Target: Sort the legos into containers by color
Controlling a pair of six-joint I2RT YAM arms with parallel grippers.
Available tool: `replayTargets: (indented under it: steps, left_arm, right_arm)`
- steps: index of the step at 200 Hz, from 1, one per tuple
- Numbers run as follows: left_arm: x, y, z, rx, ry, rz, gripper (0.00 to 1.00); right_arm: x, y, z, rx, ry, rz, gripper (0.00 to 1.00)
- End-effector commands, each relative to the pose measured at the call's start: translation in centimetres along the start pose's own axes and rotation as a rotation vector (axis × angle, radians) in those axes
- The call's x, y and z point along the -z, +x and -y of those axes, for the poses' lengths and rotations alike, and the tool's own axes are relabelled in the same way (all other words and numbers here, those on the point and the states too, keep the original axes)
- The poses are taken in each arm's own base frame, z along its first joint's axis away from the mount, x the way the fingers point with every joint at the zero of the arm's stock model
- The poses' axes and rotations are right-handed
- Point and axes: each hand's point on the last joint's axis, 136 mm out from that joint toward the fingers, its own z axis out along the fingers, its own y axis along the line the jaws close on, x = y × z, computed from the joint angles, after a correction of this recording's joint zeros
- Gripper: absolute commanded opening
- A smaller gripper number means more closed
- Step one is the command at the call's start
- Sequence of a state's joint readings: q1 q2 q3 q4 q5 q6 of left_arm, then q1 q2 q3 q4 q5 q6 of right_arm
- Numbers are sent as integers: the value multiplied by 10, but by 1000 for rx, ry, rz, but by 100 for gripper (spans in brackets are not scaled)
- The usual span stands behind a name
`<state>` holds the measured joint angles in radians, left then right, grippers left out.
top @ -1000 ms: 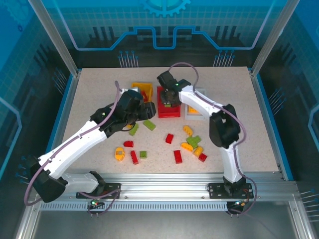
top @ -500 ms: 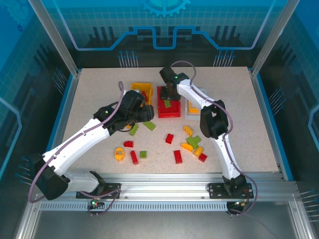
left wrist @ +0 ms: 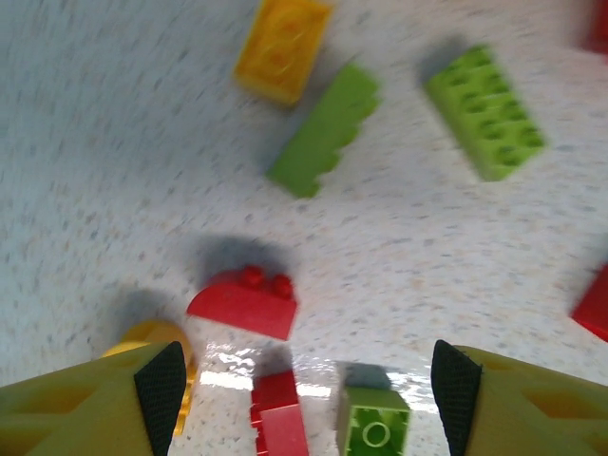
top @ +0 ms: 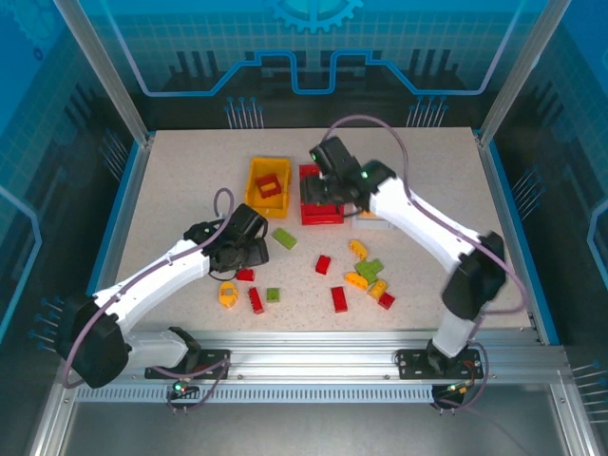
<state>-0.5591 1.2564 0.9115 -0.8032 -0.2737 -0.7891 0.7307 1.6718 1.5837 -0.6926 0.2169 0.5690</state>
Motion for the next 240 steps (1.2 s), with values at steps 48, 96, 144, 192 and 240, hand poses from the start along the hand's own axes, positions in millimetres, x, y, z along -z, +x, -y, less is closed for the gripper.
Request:
replayTargets:
  steps: [48, 96, 144, 192, 240]
  left_arm:
    - [-24, 3, 0, 457, 5, -62, 71]
    - [-43, 25, -11, 633, -99, -150, 70]
    - [-53, 33, -20, 752, -143, -145, 66]
    - [-69, 37, -25, 809, -188, -145, 63]
    - [-85, 40, -24, 809, -210, -158, 53]
  right_arm:
    - [16, 128, -40, 170, -182, -50, 61]
    - [20, 145, -29, 117, -173, -60, 62]
    - [21, 139, -39, 128, -197, -57, 62]
    - [29, 137, -50, 116, -281, -19, 63]
    - [35, 138, -46, 112, -276, -17, 64]
